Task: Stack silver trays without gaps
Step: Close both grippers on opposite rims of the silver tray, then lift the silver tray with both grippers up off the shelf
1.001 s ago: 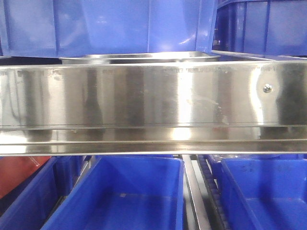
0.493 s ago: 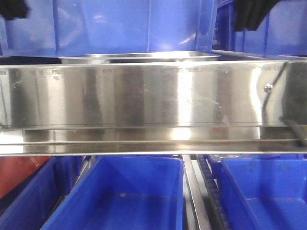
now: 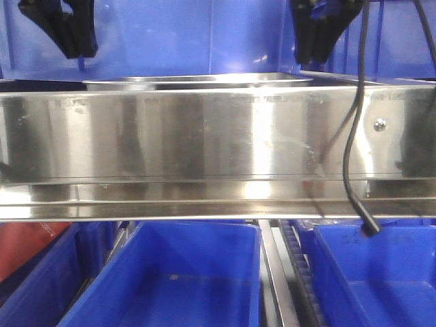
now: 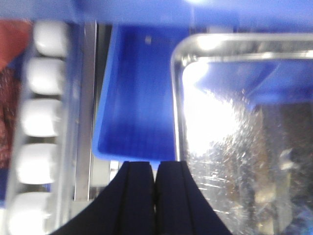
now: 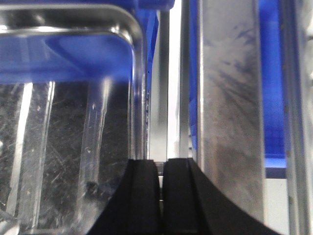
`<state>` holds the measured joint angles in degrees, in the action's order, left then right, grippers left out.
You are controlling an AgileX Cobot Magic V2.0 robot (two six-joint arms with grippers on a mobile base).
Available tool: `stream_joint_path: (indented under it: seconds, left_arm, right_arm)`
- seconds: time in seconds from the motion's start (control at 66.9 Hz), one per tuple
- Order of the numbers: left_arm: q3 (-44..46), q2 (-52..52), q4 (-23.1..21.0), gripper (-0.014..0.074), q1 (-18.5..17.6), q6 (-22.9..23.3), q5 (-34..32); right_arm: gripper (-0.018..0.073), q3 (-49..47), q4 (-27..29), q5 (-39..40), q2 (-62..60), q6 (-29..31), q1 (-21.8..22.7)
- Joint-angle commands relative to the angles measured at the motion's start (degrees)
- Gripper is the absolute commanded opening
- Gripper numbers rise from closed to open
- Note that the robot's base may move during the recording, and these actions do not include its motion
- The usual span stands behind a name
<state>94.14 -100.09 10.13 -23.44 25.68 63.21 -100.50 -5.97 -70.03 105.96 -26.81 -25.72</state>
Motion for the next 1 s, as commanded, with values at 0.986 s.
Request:
stream_joint_path:
  seconds: [0.986]
  left_arm:
    - [0.7,-4.37,2.21,0.0274,-3.02,6.0,-2.11]
  right_arm:
    - [0.0201,-0.67,2.63,4.93,2.89,-0.1,-0.14]
